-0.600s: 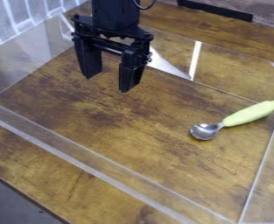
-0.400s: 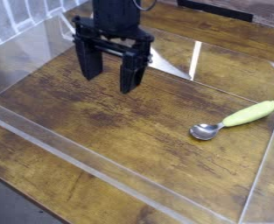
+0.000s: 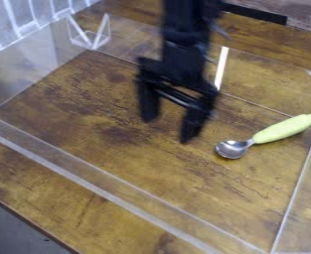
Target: Move the green spoon to the left
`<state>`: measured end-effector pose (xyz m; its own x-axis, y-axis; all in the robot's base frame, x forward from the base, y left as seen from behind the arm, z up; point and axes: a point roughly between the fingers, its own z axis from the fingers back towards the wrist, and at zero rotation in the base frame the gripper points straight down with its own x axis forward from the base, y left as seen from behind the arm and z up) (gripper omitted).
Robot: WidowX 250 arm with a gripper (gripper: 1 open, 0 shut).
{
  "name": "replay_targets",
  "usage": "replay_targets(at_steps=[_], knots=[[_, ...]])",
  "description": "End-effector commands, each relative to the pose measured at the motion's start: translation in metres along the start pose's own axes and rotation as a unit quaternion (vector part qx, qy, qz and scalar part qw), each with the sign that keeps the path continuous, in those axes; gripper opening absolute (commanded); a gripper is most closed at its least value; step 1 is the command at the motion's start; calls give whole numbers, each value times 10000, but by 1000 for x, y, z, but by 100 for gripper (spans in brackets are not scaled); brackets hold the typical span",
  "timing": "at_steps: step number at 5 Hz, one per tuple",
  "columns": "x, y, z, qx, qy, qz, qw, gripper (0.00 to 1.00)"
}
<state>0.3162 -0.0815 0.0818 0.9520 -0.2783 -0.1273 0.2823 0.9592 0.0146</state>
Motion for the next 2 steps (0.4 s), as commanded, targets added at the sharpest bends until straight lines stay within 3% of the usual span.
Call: replay_targets(at_steps=[1, 2], knots=[[48, -34, 29, 248, -457, -495, 9974, 100], [75, -45, 34, 319, -508, -700, 9957, 100]])
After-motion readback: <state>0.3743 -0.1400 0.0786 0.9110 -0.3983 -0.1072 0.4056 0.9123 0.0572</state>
